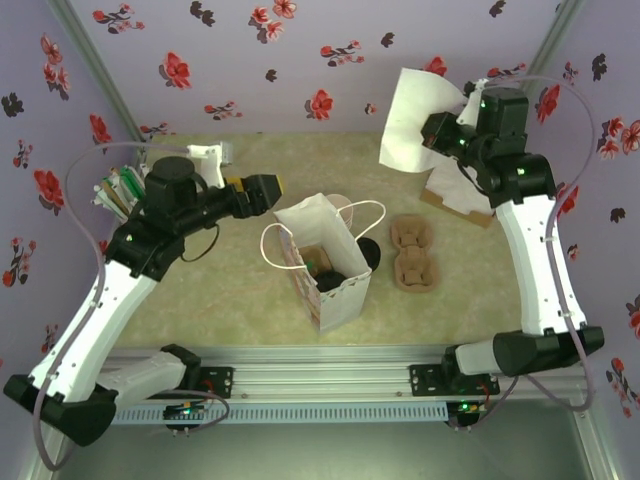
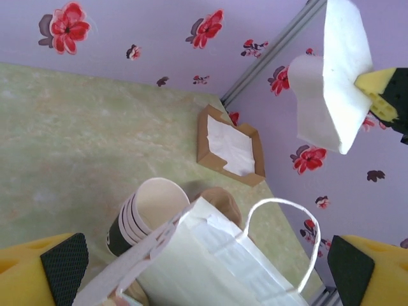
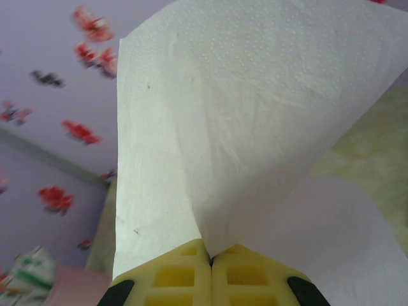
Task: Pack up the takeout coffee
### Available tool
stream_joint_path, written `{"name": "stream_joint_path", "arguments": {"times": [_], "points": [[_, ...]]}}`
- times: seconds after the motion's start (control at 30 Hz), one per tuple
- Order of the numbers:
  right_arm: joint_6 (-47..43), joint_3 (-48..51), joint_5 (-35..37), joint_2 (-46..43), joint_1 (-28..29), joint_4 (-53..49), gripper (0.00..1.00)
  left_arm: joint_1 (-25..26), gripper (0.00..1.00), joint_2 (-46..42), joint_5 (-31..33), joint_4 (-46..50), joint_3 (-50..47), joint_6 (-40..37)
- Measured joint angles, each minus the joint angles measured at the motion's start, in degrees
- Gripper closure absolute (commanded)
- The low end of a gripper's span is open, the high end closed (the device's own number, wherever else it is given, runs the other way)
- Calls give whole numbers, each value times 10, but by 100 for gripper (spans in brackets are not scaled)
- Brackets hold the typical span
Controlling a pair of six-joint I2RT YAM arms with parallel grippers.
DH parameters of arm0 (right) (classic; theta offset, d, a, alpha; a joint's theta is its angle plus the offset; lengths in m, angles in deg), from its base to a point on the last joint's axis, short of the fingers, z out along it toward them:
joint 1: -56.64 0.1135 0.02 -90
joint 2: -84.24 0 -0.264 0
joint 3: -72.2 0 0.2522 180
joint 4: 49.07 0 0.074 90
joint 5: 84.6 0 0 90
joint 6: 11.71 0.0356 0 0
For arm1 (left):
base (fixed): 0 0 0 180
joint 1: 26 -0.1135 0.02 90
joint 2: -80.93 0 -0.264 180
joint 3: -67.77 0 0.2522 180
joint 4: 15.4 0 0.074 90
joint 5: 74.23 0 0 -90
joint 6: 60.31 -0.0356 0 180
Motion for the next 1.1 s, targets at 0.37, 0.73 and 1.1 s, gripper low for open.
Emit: {"name": "stream_joint_path", "arguments": {"times": [0.37, 0.73, 1.1], "points": [[6, 8, -129, -39, 163, 2, 100, 7, 1, -111, 20, 21, -54, 25], [50, 41, -232, 30, 269, 60, 100, 8, 1, -134, 52, 35, -97, 38], [50, 127, -243, 18, 269, 56, 100, 8, 1, -141, 71, 43, -109, 38]]}}
